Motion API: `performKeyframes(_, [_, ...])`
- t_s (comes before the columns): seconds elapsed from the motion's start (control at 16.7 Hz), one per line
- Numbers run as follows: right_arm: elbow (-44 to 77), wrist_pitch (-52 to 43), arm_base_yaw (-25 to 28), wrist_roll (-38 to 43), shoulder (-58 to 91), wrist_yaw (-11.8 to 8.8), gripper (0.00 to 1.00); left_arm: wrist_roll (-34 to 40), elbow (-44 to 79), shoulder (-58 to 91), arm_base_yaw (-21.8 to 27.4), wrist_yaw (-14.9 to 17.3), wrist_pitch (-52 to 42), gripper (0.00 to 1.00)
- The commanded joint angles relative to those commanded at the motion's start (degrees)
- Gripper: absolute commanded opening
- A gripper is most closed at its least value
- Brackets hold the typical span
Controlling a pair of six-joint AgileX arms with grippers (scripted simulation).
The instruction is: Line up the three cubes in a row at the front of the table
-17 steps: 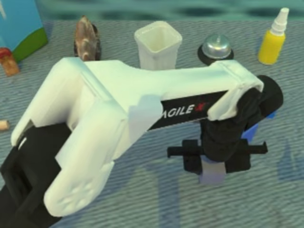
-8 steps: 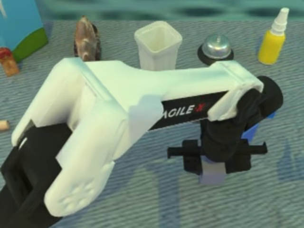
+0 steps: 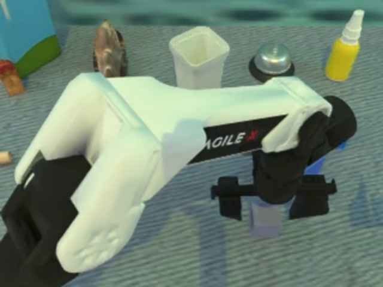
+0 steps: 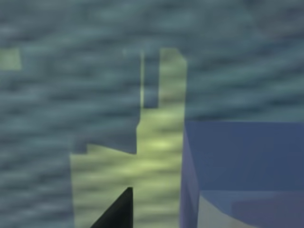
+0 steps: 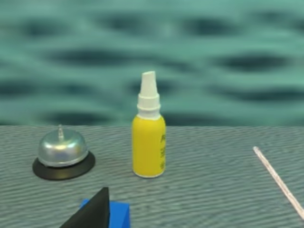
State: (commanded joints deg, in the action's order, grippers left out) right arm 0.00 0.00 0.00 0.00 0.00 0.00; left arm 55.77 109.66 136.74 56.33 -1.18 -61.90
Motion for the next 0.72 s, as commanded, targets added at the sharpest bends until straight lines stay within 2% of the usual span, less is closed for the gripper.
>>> performKeyframes(0.48, [0.00,0.00,0.00,0.00,0.00,0.00,1.00,-0.02,0.21,-0.02,0.03,0.00,-0.21,1.00])
performKeyframes(0.72, [0.00,0.00,0.00,0.00,0.00,0.00,1.00,0.23,5.61,-0.97,-0.30,-0.03,-6.67,1.00])
